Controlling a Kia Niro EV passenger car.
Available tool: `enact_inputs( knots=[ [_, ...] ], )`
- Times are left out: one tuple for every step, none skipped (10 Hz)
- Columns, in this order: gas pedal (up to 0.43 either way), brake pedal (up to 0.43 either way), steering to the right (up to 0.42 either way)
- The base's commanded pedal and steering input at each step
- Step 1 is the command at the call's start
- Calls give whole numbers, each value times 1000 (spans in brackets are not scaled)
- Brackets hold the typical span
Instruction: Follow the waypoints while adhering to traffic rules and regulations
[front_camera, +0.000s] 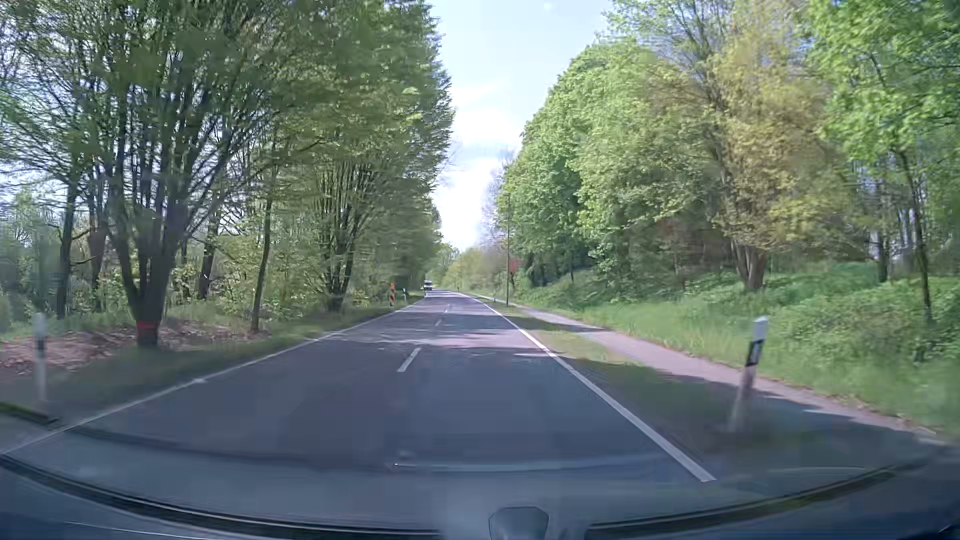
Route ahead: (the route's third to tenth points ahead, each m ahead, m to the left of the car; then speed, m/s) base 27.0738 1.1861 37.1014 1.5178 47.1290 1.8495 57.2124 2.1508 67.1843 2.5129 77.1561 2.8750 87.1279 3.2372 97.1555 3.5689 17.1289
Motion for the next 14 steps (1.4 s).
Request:
enact_inputs(
  knots=[
    [47,0,-5],
    [47,0,-5],
    [47,0,-5],
    [47,0,-5],
    [47,0,-5],
    [47,0,-5],
    [47,0,-5],
    [47,0,-4],
    [47,0,-4],
    [47,0,-4],
    [47,0,-4],
    [47,0,-4],
    [47,0,-4],
    [47,0,-4]
  ],
)
